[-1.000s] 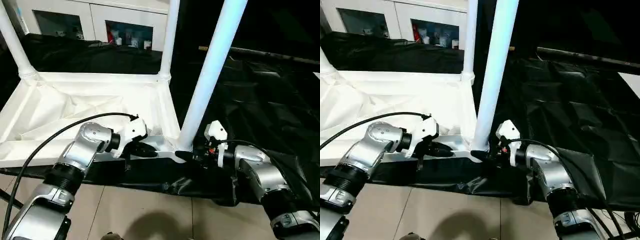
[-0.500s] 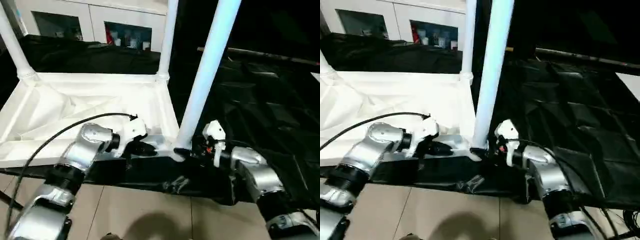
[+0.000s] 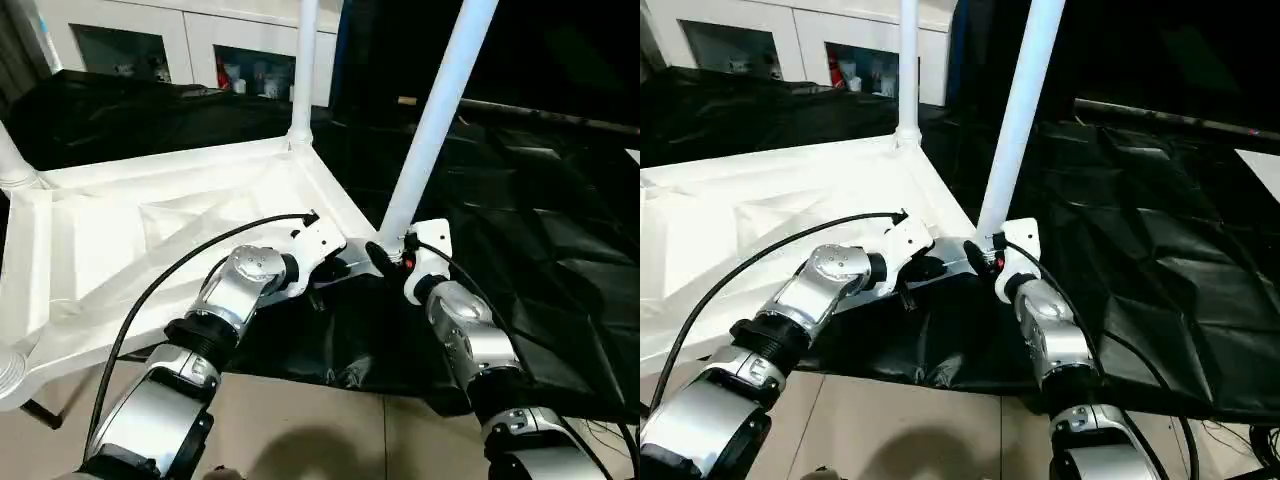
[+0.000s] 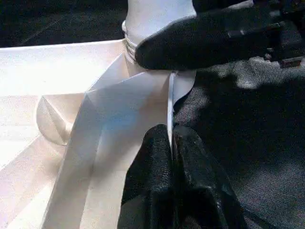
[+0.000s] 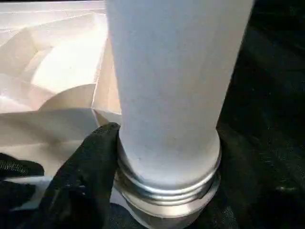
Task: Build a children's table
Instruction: Rotate leg to tighten
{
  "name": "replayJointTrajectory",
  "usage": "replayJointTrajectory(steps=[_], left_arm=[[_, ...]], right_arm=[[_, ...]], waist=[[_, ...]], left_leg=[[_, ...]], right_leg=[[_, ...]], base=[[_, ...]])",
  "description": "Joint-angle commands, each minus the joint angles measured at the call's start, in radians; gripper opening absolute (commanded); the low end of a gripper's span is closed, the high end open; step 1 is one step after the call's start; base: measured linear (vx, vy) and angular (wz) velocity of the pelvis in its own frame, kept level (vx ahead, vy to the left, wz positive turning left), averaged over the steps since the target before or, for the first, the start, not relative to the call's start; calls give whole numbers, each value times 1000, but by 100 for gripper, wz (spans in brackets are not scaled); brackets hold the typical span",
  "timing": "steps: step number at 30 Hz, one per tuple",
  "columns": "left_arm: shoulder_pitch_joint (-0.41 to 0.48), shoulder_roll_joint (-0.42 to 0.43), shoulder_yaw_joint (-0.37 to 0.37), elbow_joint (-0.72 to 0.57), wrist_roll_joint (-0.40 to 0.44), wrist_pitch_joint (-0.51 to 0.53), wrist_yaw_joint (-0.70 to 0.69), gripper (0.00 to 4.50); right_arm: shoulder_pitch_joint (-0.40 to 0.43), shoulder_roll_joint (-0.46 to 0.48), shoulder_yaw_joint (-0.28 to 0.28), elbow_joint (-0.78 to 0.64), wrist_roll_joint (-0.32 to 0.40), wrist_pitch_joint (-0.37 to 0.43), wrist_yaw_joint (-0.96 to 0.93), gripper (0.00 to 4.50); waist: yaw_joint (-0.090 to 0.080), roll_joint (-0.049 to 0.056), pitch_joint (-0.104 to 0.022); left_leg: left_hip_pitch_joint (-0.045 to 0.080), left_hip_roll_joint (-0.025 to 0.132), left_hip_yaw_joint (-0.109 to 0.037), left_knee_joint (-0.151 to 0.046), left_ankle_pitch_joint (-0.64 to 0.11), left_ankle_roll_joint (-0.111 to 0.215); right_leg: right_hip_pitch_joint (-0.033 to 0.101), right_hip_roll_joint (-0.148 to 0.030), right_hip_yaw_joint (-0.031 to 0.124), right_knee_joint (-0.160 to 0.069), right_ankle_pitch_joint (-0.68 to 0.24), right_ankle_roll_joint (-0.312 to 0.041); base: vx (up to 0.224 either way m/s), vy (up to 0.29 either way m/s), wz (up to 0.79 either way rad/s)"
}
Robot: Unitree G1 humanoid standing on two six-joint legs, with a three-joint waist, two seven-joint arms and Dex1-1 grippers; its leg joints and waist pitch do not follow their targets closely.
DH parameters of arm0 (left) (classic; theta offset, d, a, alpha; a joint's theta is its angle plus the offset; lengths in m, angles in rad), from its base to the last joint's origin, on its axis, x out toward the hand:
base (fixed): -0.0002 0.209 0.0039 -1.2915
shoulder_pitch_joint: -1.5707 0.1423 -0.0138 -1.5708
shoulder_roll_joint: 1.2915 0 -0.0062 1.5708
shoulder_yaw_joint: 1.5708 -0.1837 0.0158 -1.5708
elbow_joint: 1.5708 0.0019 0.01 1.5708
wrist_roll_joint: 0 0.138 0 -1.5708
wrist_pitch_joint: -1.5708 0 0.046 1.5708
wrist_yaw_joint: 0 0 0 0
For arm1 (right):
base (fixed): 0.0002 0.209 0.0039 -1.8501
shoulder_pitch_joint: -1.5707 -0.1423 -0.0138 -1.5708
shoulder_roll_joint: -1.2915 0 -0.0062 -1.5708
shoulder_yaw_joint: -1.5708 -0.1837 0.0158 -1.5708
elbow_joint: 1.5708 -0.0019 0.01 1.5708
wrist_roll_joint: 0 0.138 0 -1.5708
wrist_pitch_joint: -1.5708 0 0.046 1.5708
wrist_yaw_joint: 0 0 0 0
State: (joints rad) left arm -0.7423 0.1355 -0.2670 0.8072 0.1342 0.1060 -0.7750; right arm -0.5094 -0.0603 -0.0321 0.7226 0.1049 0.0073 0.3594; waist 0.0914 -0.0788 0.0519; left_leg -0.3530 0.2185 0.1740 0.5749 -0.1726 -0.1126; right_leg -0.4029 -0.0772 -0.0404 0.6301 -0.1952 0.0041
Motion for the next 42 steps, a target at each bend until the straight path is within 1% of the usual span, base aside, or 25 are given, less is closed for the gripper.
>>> replayJointTrajectory(steps=[1, 3, 4, 5, 6, 7, 8, 9, 11, 12, 13, 14, 15, 16, 18, 19, 25, 26, 28, 30, 32, 34, 37, 40, 42], left_arm=[[10, -18, 8, 33, -19, -22, 13, 0], [17, 4, 1, 24, -21, -22, -32, 0], [20, 13, 0, 19, -25, -23, -53, 0], [29, 44, -2, 4, -34, -28, -119, 0], [30, 50, -3, 2, -35, -30, -132, 0], [37, 70, -9, -12, -44, -48, -185, 0], [39, 74, -9, -15, -46, -50, -196, 0], [44, 84, -11, -24, -54, -56, -228, 0], [68, 127, -19, -76, -94, -67, -357, 0], [77, 146, -26, -100, -106, -61, -406, 0], [77, 146, -26, -100, -106, -61, -406, 0], [91, 174, -34, -136, -122, -46, -470, 0], [92, 177, -35, -139, -123, -45, -475, 0], [96, 186, -35, -151, -130, -37, -495, 0], [103, 198, -34, -174, -145, -22, -530, 0], [106, 202, -33, -183, -149, -18, -541, 0], [118, 208, -29, -209, -153, -8, -549, 0], [119, 206, -27, -209, -154, -9, -543, 0], [120, 206, -26, -208, -155, -8, -541, 0], [120, 207, -26, -208, -156, -6, -541, 0], [123, 207, -22, -215, -154, 0, -539, 0], [128, 208, -21, -224, -156, 6, -542, 0], [131, 212, -22, -230, -159, 13, -547, 0], [133, 214, -22, -232, -161, 17, -552, 0], [135, 210, -19, -228, -157, 16, -533, 0]], right_arm=[[1, 25, 87, -44, 14, -31, 146, 355], [10, -18, 103, -64, 13, -31, 212, 385], [15, -36, 108, -75, 15, -26, 242, 391], [30, -95, 121, -111, 25, -6, 340, 392], [33, -106, 121, -116, 27, -4, 361, 392], [40, -136, 123, -132, 34, 3, 411, 392], [41, -142, 124, -135, 36, 4, 420, 392], [45, -157, 125, -144, 40, 9, 445, 392], [55, -207, 129, -171, 52, 26, 527, 392], [57, -224, 131, -180, 56, 32, 555, 392], [57, -224, 131, -180, 56, 32, 555, 392], [63, -248, 139, -197, 67, 45, 605, 392], [63, -250, 139, -198, 68, 46, 609, 392], [65, -258, 143, -205, 70, 51, 625, 392], [69, -268, 156, -215, 68, 61, 654, 392], [71, -271, 163, -219, 64, 65, 667, 392], [82, -278, 204, -226, 39, 58, 695, 392], [82, -277, 211, -223, 32, 56, 697, 392], [81, -278, 214, -220, 28, 54, 699, 392], [78, -278, 213, -214, 23, 50, 693, 365], [74, -272, 201, -204, 28, 50, 677, 355], [71, -266, 192, -204, 45, 58, 678, 325], [71, -263, 185, -213, 60, 66, 688, 317], [72, -260, 177, -216, 74, 74, 694, 283], [77, -253, 167, -216, 89, 89, 691, 278]], waist=[[0, -12, -58], [2, -11, -58], [-1, -12, -57], [1, -13, -56], [3, -13, -57], [1, -10, -56], [1, -12, -57], [0, -11, -57], [0, -11, -58], [0, -9, -58], [1, -8, -59], [1, -6, -59], [4, -5, -61], [4, -5, -60], [9, -6, -59], [11, -4, -59], [14, -9, -59], [14, -15, -59], [15, -11, -58], [15, -12, -59], [15, -12, -60], [15, -12, -60], [15, -10, -60], [14, -11, -60], [14, -11, -60]], left_leg=[[-6, 3, 7, -62, -204, 45], [-6, 4, 6, -61, -211, 48], [-9, 4, 5, -63, -210, 47], [-9, 3, 4, -64, -206, 48], [-6, 5, 6, -59, -210, 56], [-12, 5, 4, -63, -206, 57], [-12, 6, 3, -63, -202, 56], [-9, 7, 4, -61, -199, 57], [-8, 10, 5, -62, -190, 56], [-5, 12, 5, -61, -190, 58], [-2, 13, 7, -59, -178, 62], [0, 13, 9, -59, -167, 65], [4, 14, 9, -58, -170, 67], [-1, 14, 10, -59, -161, 71], [1, 13, 11, -59, -160, 66], [1, 14, 10, -61, -161, 61], [-1, 12, 10, -60, -170, 48], [-1, 12, 10, -60, -168, 48], [0, 12, 10, -61, -170, 47], [-1, 12, 10, -60, -170, 45], [-1, 12, 10, -60, -161, 45], [0, 12, 11, -59, -156, 47], [-1, 12, 10, -59, -153, 50], [-1, 11, 11, -58, -146, 53], [-1, 11, 11, -58, -150, 53]], right_leg=[[45, -52, 32, -91, -254, -150], [45, -53, 32, -94, -277, -144], [46, -52, 31, -94, -285, -141], [49, -51, 28, -97, -295, -137], [46, -52, 31, -96, -287, -139], [48, -54, 31, -95, -287, -142], [50, -54, 30, -96, -287, -142], [46, -53, 31, -94, -275, -150], [48, -53, 31, -88, -247, -169], [44, -53, 31, -87, -233, -177], [43, -51, 33, -81, -185, -197], [42, -49, 32, -78, -146, -213], [42, -50, 31, -76, -132, -221], [44, -49, 32, -73, -110, -232], [46, -49, 31, -72, -103, -232], [47, -50, 30, -72, -110, -231], [49, -53, 32, -75, -145, -212], [49, -53, 31, -76, -149, -210], [47, -53, 32, -77, -162, -205], [47, -53, 32, -77, -167, -201], [48, -52, 32, -75, -155, -201], [47, -52, 32, -74, -144, -204], [48, -51, 31, -73, -132, -209], [49, -50, 31, -72, -120, -212], [48, -51, 31, -72, -124, -213]], base=[[0, 0, 0], [0, 0, 0], [0, 0, 0], [0, 0, 0], [0, 0, 0], [0, 0, 0], [0, 0, 0], [0, 0, 0], [0, 0, 0], [0, 0, 0], [0, 0, 0], [0, 0, 0], [0, 0, 0], [0, 0, 0], [0, 0, 0], [0, 0, 0], [0, 0, 0], [0, 0, 0], [0, 0, 0], [0, 0, 0], [0, 0, 0], [0, 0, 0], [0, 0, 0], [0, 0, 0], [0, 0, 0]])
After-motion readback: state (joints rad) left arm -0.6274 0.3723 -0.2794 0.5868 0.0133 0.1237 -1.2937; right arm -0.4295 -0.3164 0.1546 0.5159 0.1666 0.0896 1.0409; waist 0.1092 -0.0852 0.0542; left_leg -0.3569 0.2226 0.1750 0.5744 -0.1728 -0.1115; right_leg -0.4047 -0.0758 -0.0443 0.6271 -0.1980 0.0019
